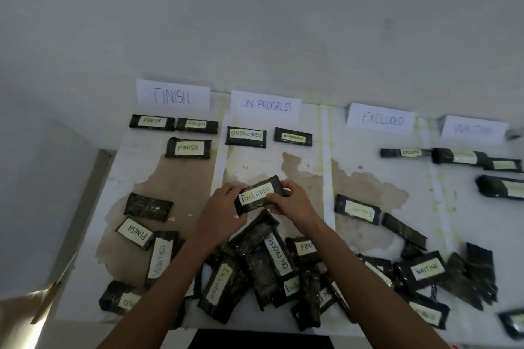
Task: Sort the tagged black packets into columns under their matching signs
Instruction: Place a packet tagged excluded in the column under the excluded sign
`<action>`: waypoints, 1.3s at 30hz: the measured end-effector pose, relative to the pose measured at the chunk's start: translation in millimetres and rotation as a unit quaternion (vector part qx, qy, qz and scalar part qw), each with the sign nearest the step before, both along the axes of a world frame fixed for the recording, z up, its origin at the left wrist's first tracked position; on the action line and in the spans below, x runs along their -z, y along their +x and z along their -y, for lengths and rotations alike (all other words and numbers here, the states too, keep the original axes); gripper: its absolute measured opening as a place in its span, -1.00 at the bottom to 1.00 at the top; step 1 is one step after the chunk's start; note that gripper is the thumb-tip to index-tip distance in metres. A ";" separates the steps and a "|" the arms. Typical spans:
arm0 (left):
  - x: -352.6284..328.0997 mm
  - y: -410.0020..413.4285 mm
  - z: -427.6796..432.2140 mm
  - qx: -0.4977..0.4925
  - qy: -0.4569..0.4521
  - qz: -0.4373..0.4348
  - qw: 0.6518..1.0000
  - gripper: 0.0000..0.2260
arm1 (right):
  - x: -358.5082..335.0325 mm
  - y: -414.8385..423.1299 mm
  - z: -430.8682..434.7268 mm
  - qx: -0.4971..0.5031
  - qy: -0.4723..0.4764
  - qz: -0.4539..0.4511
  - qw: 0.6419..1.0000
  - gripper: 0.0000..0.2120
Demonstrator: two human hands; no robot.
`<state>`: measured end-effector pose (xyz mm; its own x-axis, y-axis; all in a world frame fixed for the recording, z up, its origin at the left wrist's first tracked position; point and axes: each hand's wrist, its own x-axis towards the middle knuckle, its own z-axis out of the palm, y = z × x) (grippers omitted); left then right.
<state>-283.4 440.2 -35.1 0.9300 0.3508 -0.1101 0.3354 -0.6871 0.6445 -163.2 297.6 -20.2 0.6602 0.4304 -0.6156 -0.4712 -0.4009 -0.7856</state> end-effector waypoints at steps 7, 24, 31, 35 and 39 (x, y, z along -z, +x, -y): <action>-4.1 58.7 52.2 0.089 0.111 -0.002 0.990 -0.44 | -6.9 30.6 56.1 0.058 0.017 -0.016 0.998 -0.74; 26.0 231.3 143.4 0.140 0.082 -0.025 0.986 -0.45 | 50.2 126.3 237.5 -0.210 -0.238 0.390 0.865 -0.62; 52.6 286.9 154.3 0.119 0.105 -0.029 0.987 -0.47 | 75.5 140.1 255.1 -0.286 -0.183 0.461 0.820 -0.55; 62.5 307.3 154.1 0.119 0.107 -0.032 0.987 -0.45 | 82.4 147.4 258.4 -0.295 -0.152 0.471 0.817 -0.53; 64.4 318.8 151.4 0.122 0.082 -0.046 0.988 -0.41 | 85.9 152.9 261.6 -0.303 -0.137 0.454 0.827 -0.48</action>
